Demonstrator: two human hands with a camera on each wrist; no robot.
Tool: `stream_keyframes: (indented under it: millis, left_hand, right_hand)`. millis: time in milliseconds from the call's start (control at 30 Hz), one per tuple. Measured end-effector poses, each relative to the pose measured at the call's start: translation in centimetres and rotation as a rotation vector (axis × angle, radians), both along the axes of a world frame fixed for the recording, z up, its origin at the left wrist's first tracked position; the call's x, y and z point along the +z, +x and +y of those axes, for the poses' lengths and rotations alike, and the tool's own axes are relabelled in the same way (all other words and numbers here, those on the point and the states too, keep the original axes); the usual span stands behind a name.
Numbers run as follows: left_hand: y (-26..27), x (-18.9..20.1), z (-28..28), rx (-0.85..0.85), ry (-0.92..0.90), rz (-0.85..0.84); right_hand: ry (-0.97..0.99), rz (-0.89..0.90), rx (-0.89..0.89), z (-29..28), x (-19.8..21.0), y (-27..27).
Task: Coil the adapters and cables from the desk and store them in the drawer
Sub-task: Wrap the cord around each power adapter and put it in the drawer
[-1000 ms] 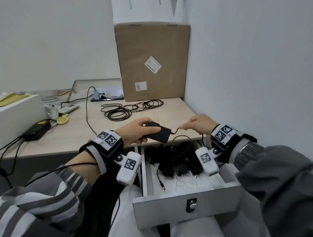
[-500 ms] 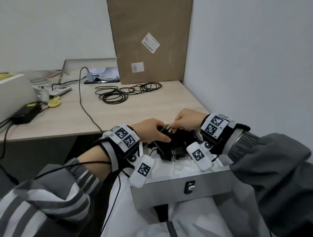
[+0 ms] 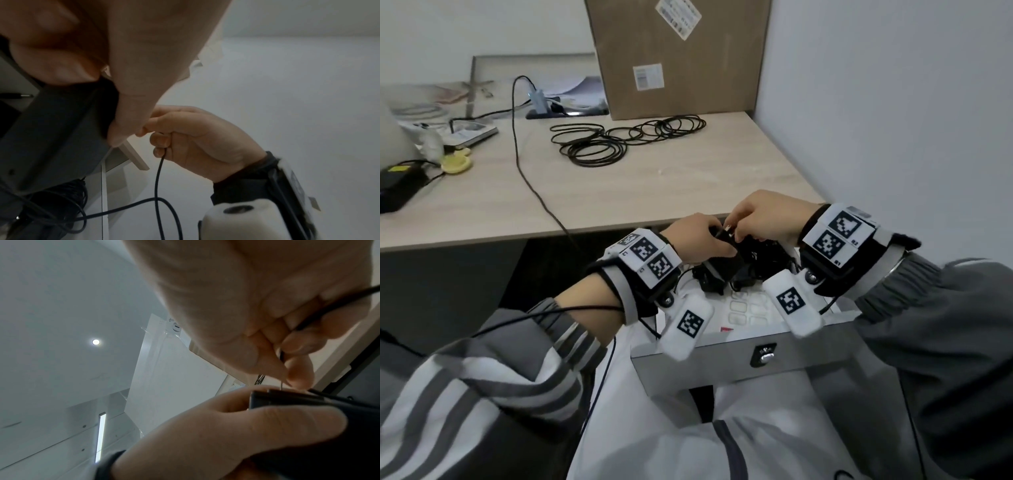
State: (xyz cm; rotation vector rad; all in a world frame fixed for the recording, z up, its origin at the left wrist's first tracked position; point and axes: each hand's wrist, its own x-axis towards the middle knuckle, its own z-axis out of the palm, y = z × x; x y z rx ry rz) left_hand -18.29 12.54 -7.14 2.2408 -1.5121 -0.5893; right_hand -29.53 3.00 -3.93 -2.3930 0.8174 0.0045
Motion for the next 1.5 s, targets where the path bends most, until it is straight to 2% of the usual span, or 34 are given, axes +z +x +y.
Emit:
stream_keyframes:
  millis: [200,367,467,767,1000,1167,1333,1500]
  left_hand:
    - [0.7,-0.9,-0.7,0.183,-0.215,0.256]
    - [1.0,-0.8,-0.3,0.438,-0.394,0.832]
    - [0.9,-0.4,0.4,0.418,-0.462,1.135]
    - [-1.2,-0.3,3.9,0.378,-0.561,1.559]
    - [-2.5,-1.2,5.8,0.375,-0.503,1.637]
    - [-2.8,-2.0,5.5,0.384,-0.469,1.503]
    - [-1.8,-1.0,5.5,0.546,-0.707,1.649]
    - [0.4,0.2,6.7,0.495,-0.811,1.736]
  right_hand:
    - [0.088,-0.282,-0.042,0.2,-1.1,0.5]
    - [0.262,-0.529,-0.093,1.6,-2.2,-0.5]
    - [0.279,-0.61,-0.13,2.8,-3.1,-0.9]
    - [0.311,-0.669,-0.14,4.7,-4.0,-1.8]
    - [0.369,-0.705,-0.173,5.6,-5.4,-3.7]
    - [0.363,-0.676,-0.181,6.3,-6.6,-3.4]
    - [0.365,-0.619,-0.13,6.3,-7.0,-3.5]
    - [0.366,-0.622,-0.101,6.0,-7.1,-4.9]
